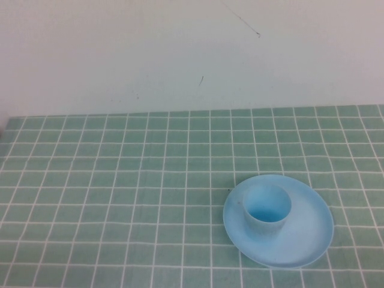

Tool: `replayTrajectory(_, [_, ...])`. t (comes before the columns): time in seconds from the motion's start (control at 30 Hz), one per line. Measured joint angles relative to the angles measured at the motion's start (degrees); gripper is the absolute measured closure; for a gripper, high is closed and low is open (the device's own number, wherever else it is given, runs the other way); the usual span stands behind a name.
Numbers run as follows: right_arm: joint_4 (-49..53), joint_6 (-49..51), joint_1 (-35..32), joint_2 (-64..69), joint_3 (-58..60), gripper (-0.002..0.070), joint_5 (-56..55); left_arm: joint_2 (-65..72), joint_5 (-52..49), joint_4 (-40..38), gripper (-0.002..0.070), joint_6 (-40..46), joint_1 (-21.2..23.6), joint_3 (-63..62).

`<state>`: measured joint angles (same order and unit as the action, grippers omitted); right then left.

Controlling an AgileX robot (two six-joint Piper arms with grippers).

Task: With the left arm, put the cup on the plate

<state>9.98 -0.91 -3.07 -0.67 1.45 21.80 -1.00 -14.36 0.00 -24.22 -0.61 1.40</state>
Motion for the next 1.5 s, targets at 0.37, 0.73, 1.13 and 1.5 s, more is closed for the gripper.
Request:
replayTrajectory(0.37, [0.00,0.00,0.00,0.00,0.00,0.0678,0.00,0.02,-6.01,0.00,0.0675,8.41,0.00,-0.20])
replayTrajectory(0.73, [0.00,0.00,0.00,0.00,0.00,0.0678,0.00,0.02,-5.87,0.40,0.0675,8.73,0.00,-0.20])
replayTrajectory(1.13, [0.00,0.00,0.00,0.00,0.00,0.0678,0.00,0.02,-5.87,0.72,0.0675,8.86,0.00,-0.20])
replayTrajectory(1.5, [0.00,0.00,0.00,0.00,0.00,0.0678,0.00,0.02,-5.87,0.91,0.0675,8.86,0.00,-0.20])
